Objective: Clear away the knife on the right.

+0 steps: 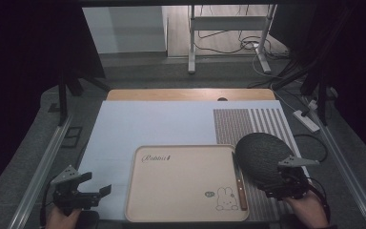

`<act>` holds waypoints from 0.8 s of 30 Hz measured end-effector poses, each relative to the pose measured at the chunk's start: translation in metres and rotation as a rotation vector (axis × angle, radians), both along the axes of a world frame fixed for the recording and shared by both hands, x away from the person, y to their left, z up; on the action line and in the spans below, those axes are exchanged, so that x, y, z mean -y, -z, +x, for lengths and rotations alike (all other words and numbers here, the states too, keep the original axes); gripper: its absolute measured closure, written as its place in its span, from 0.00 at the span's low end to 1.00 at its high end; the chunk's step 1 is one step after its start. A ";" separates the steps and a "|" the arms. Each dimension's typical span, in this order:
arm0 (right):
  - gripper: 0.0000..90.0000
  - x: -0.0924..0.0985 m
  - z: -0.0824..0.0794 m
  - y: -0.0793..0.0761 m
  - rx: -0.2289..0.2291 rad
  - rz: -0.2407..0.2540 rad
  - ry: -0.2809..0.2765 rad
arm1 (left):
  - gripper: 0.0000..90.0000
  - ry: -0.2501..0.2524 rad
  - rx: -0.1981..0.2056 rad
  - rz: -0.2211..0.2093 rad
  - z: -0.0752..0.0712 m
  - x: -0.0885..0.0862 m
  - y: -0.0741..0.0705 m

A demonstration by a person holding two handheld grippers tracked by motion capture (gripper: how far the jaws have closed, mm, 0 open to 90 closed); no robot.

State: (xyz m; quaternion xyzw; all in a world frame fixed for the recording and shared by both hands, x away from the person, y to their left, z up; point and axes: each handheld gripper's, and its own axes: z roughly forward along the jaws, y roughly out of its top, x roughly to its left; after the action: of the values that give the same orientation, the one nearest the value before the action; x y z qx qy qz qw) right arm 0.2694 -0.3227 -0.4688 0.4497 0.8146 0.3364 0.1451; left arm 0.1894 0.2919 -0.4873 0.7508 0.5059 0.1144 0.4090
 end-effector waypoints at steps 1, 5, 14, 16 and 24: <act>0.00 0.001 -0.001 -0.001 0.002 0.003 0.004 | 0.03 0.001 -0.002 0.002 0.000 0.000 0.000; 0.00 0.005 -0.003 -0.002 0.009 0.011 0.019 | 0.03 0.000 -0.002 0.000 0.000 0.000 0.000; 0.00 0.011 -0.009 -0.004 0.008 0.007 0.035 | 0.03 -0.004 -0.003 -0.002 0.000 -0.001 0.000; 0.00 0.011 -0.010 -0.004 0.006 0.001 0.037 | 0.03 -0.005 -0.002 -0.004 0.000 -0.001 0.000; 0.00 0.014 -0.016 -0.005 0.006 -0.020 0.051 | 0.03 -0.009 -0.005 -0.005 0.000 -0.002 0.000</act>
State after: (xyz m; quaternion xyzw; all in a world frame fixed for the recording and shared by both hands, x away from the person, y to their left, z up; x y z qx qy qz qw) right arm 0.2536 -0.3369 -0.4636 0.4678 0.8058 0.3256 0.1607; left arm 0.1891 0.2937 -0.4875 0.7478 0.5105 0.1131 0.4091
